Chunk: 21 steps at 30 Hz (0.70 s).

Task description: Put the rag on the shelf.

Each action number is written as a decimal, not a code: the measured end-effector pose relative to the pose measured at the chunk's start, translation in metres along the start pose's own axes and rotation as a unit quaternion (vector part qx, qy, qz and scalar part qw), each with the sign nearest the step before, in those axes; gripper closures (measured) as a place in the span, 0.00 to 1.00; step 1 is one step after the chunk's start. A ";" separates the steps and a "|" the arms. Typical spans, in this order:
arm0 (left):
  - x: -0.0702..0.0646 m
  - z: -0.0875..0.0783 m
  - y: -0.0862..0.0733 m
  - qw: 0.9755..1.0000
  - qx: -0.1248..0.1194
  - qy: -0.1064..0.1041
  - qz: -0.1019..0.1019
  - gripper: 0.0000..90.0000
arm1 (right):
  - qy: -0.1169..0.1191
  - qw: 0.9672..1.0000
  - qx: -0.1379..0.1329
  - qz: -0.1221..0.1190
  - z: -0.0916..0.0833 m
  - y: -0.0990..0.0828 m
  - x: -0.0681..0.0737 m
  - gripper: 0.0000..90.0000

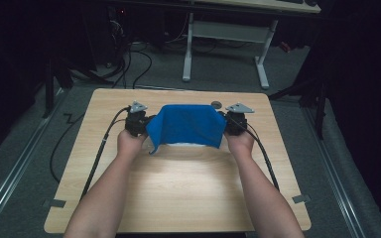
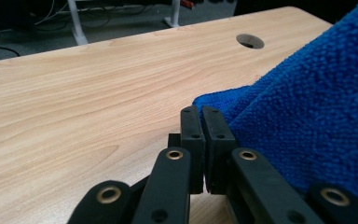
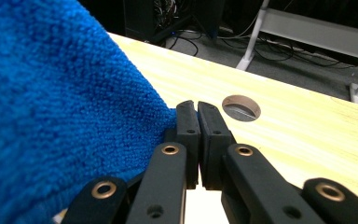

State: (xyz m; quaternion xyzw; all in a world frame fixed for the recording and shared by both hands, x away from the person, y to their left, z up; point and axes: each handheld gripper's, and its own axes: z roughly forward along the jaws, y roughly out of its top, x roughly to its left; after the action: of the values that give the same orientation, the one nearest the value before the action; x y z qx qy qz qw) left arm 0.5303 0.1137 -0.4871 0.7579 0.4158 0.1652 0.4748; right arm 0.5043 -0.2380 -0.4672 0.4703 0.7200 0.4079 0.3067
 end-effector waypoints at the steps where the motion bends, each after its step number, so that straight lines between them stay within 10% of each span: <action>1: 0.002 0.000 -0.002 1.000 0.001 -0.001 -0.007 0.98 | 0.001 1.000 0.000 0.001 0.000 -0.001 0.000 0.99; 21: 0.002 0.010 -0.021 0.999 0.023 -0.019 -0.023 0.98 | -0.002 1.000 0.014 0.014 0.003 -0.022 -0.004 0.99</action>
State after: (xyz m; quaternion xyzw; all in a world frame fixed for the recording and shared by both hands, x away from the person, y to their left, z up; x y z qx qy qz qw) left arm 0.5278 0.1140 -0.5106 0.7617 0.4275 0.1304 0.4691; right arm 0.4988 -0.2456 -0.4878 0.4856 0.7185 0.4006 0.2959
